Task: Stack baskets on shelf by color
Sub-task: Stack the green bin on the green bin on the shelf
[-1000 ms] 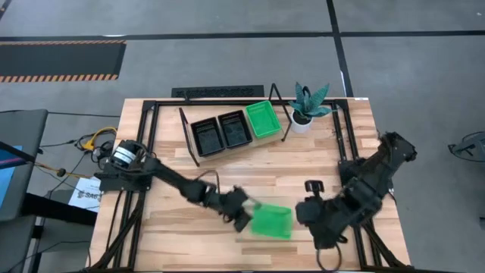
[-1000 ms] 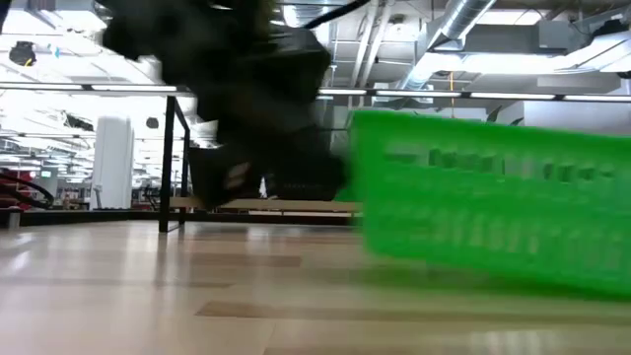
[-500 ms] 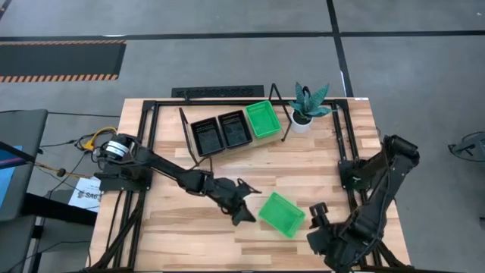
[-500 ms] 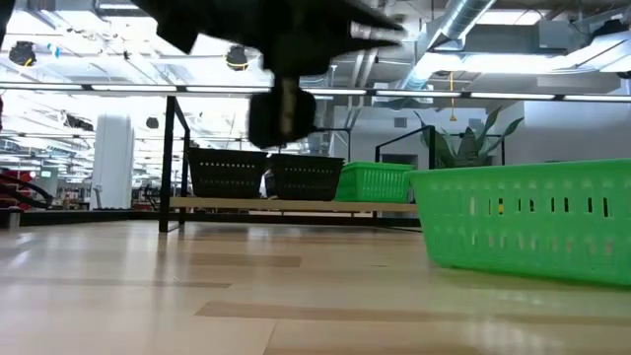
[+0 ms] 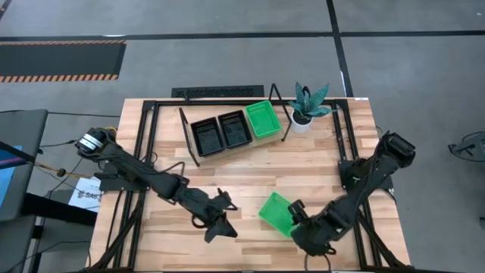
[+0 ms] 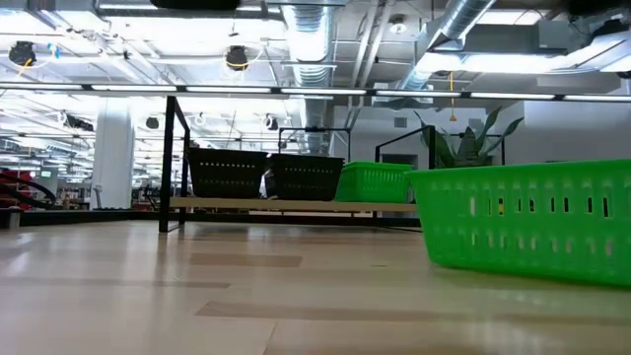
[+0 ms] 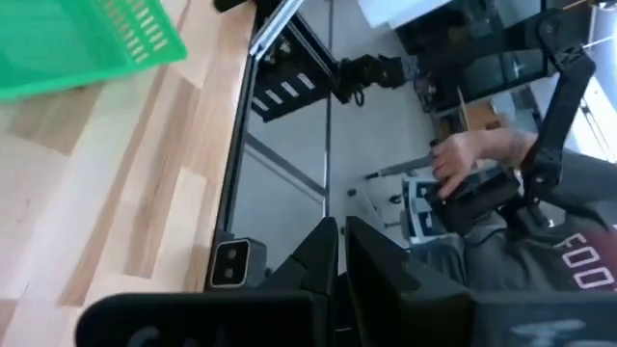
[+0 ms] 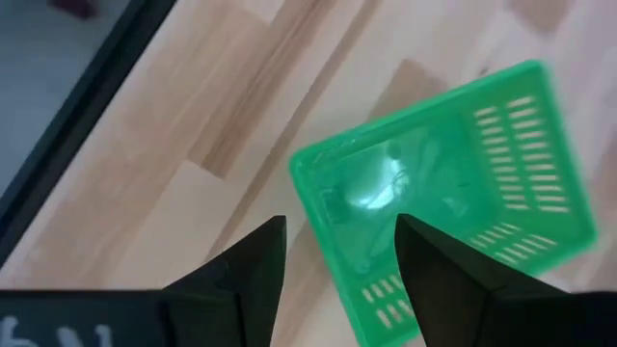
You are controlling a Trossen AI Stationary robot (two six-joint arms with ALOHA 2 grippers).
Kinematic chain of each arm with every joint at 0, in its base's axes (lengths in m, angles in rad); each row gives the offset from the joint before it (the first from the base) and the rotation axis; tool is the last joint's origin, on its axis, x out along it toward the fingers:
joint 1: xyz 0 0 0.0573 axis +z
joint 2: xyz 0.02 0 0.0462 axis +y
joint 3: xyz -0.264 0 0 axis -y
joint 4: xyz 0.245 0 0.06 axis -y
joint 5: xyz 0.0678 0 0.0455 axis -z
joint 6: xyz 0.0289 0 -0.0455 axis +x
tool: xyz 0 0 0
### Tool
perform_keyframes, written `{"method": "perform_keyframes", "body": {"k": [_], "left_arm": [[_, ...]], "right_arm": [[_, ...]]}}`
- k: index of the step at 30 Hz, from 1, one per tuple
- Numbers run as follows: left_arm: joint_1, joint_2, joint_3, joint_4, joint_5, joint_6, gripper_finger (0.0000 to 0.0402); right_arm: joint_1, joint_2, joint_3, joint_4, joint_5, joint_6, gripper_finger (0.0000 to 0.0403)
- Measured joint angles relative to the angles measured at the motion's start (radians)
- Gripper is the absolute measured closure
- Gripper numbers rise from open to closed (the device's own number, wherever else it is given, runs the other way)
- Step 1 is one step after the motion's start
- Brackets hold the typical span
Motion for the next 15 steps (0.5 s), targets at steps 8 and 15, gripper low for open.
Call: {"method": "perform_keyframes", "body": {"k": [8, 15], "left_arm": [[-0.049, -0.115, 0.000, -0.122, -0.121, -0.002, 0.0391], [-0.054, -0.217, 0.000, -0.146, -0.102, 0.017, 0.0391]], "right_arm": [[-0.069, 0.000, -0.112, 0.081, -0.127, -0.055, 0.0188], [-0.111, 0.000, -0.188, 0.193, -0.149, -0.058, 0.0194]]}}
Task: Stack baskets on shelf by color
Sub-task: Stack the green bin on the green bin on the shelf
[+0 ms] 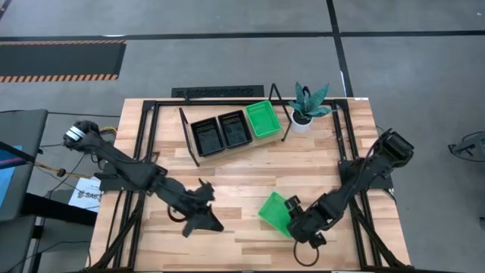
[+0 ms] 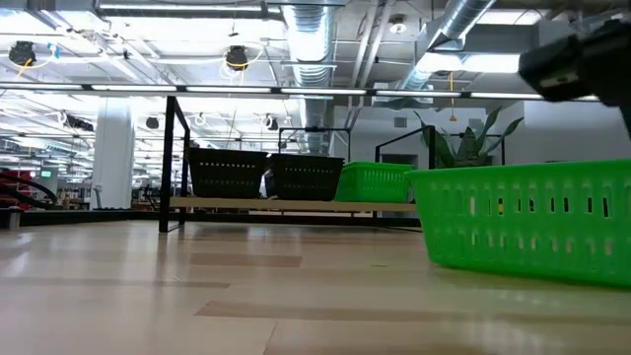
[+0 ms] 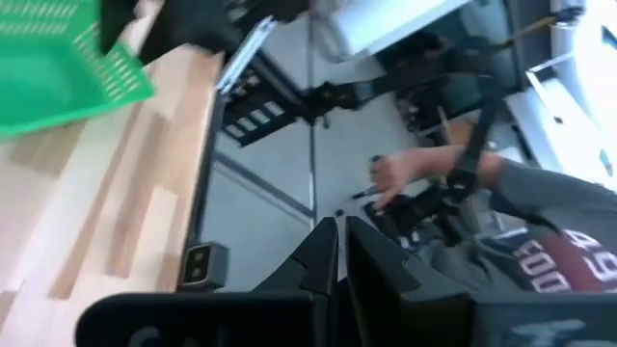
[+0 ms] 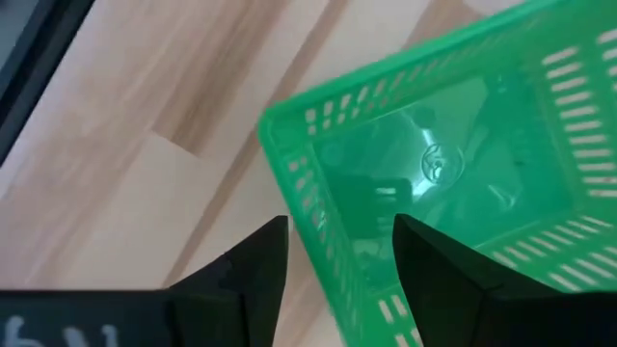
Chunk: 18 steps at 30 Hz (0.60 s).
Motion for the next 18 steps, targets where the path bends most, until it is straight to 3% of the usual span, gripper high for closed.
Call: {"method": "perform_keyframes", "body": {"k": [7, 11, 14, 18], "left_arm": [[0.000, -0.123, 0.000, -0.053, -0.056, 0.092, 0.0391], [0.000, -0.181, 0.000, -0.138, -0.097, 0.102, 0.0391], [0.000, -0.219, 0.000, -0.198, -0.134, 0.101, 0.0391], [0.000, -0.261, -0.001, -0.250, -0.166, 0.086, 0.0391]], "right_arm": [[-0.033, 0.000, -0.056, 0.054, -0.018, 0.012, 0.0205], [-0.058, 0.021, -0.065, 0.081, -0.021, 0.034, 0.0234], [-0.077, 0.050, -0.065, 0.098, -0.040, 0.036, 0.0278], [-0.098, 0.085, -0.056, 0.136, -0.115, 0.060, 0.0372]]}}
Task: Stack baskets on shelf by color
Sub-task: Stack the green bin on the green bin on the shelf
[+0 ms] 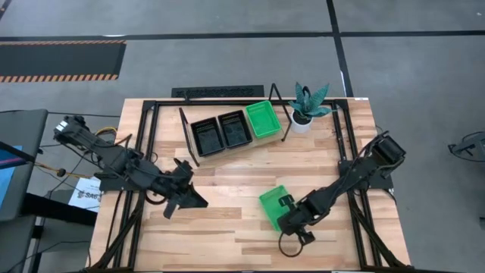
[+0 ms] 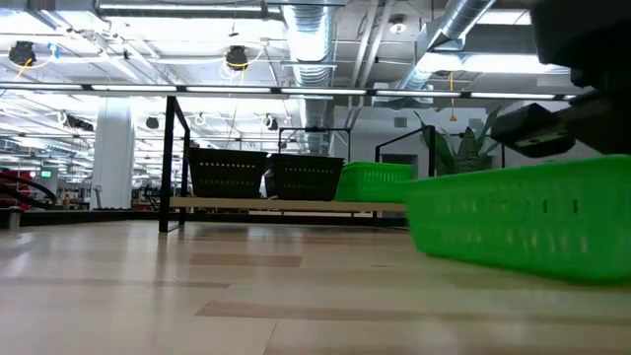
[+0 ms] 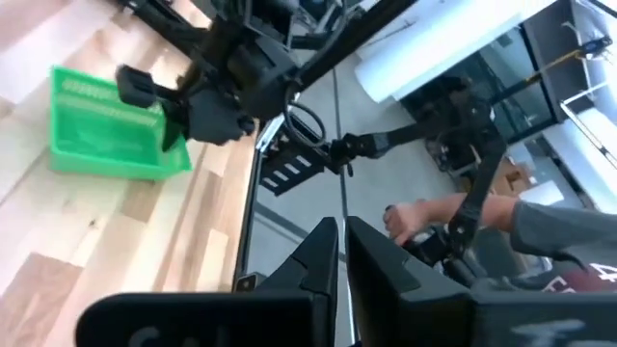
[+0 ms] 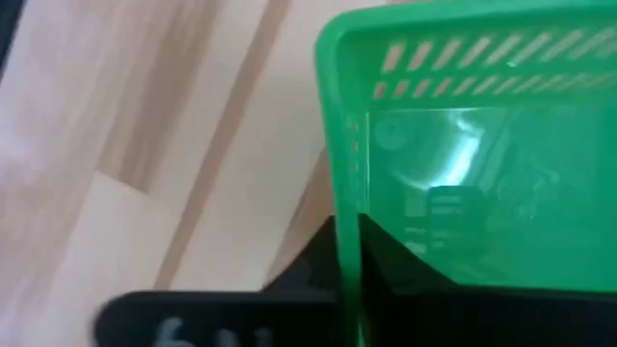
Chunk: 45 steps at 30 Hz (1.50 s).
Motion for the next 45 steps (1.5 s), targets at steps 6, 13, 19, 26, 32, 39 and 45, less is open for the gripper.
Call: {"method": "perform_keyframes", "body": {"k": [6, 13, 19, 26, 32, 39, 45], "left_arm": [[0.000, -0.038, 0.000, -0.032, -0.017, -0.002, 0.0391], [0.000, -0.049, 0.000, -0.053, -0.041, 0.003, 0.0391], [0.000, -0.048, 0.000, -0.081, -0.072, 0.007, 0.0391], [0.000, -0.048, 0.000, -0.158, -0.149, -0.008, 0.0384], [0.000, -0.081, 0.000, -0.242, -0.151, -0.033, 0.0355], [0.027, -0.140, 0.000, -0.310, -0.192, -0.035, 0.0316], [0.047, -0.161, 0.000, -0.327, -0.206, -0.037, 0.0303]], "right_arm": [[-0.057, -0.041, 0.084, -0.010, -0.035, -0.069, 0.0396], [-0.243, -0.243, 0.203, -0.114, 0.035, -0.246, 0.0398], [-0.459, -0.373, 0.265, -0.112, 0.185, -0.423, 0.0396], [-0.709, -0.363, 0.272, -0.111, 0.162, -0.544, 0.0394], [-0.807, -0.353, 0.272, -0.112, 0.113, -0.630, 0.0397], [-0.881, -0.324, 0.277, -0.104, 0.090, -0.704, 0.0394], [-0.909, -0.229, 0.276, -0.123, 0.055, -0.749, 0.0395]]}}
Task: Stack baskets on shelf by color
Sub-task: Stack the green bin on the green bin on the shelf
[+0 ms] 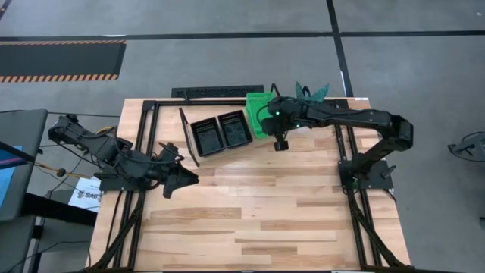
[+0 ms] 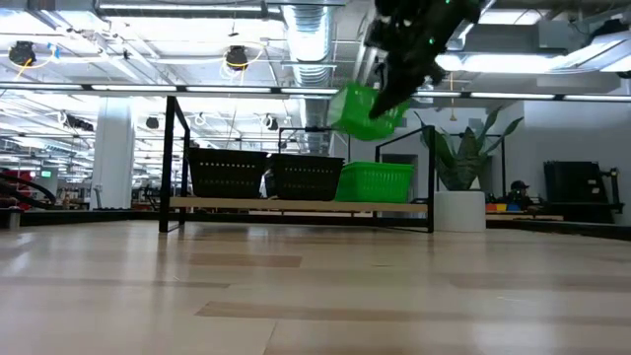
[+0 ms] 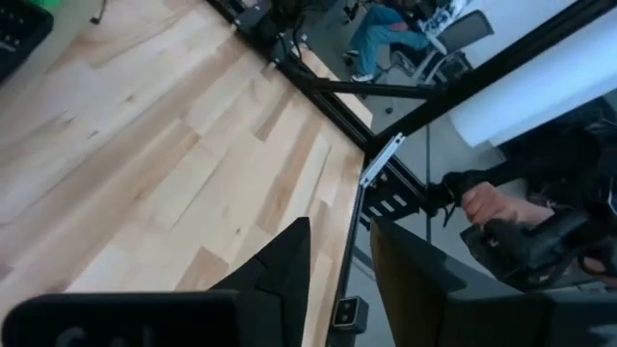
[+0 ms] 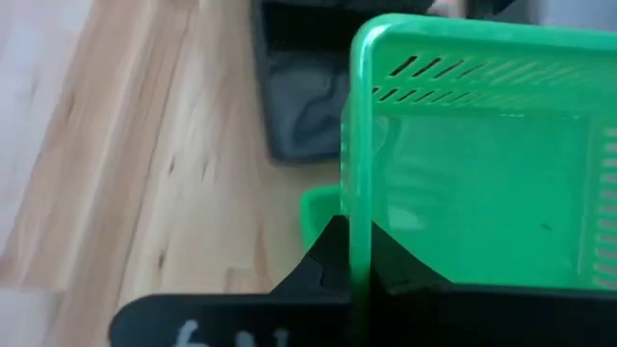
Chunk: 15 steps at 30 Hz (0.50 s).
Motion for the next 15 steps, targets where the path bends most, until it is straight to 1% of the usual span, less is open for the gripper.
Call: {"method": "perform_keyframes", "body": {"k": [7, 15], "left_arm": [[0.003, 0.002, 0.000, -0.053, 0.006, 0.000, 0.0303], [0.003, 0.002, 0.000, -0.079, 0.005, 0.010, 0.0303]], "right_arm": [[-0.010, 0.069, -0.002, -0.025, 0.001, -0.068, 0.0389], [-0.039, 0.094, -0.002, -0.055, 0.016, -0.138, 0.0381]]}}
